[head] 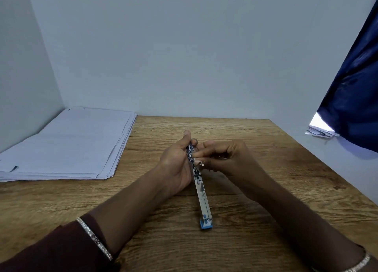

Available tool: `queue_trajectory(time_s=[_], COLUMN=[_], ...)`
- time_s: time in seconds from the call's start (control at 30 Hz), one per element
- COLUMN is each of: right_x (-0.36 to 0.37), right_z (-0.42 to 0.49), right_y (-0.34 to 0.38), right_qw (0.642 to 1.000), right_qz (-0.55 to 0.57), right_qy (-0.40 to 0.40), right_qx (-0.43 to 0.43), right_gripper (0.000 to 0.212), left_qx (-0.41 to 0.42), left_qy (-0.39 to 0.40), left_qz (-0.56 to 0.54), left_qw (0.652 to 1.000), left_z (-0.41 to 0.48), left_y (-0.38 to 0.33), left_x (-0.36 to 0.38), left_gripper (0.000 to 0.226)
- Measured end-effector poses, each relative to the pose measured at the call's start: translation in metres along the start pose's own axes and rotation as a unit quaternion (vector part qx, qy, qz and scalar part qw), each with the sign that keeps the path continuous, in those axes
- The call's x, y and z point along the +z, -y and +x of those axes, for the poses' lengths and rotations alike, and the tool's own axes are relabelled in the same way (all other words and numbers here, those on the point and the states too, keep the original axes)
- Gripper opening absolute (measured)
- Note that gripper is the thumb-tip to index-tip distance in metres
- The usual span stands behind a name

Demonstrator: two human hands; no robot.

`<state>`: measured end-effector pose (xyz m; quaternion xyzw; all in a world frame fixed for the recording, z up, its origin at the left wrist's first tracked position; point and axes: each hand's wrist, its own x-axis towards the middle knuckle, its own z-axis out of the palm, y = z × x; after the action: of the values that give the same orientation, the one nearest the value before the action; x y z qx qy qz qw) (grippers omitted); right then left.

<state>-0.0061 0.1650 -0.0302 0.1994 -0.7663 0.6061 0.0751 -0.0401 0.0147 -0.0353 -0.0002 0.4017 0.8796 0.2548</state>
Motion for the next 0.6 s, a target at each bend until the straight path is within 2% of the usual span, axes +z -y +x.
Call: queue_trajectory(time_s=[0.1,0.2,0.6], right_x=[0.0,-0.0001,0.0021], right_z=[-0.0005,0.0004,0.0003], right_y=[-0.0001,-0.0026,0.0018], right_qw=[0.999,0.999,0.988], right_qz=[0.012,0.011,-0.152], right_qy=[0.008,0.008,-0.006], right_qx=[0.029,0.04,-0.006], right_gripper=[0.026,0.02,0.019], left_qx=[0.001,0.002,-0.007], left_qy=[0.003,0.006,-0.01], left_qz=[0.002,-0.002,-0.053], left_qw=[1.0,1.0,0.999], left_z=[0.0,-0.0002,0.0047], left_y=[-0.0001,0.0007,0.0035], left_x=[-0.0005,-0.0008,-0.0052], left_gripper=[0.044,0.045,0.045])
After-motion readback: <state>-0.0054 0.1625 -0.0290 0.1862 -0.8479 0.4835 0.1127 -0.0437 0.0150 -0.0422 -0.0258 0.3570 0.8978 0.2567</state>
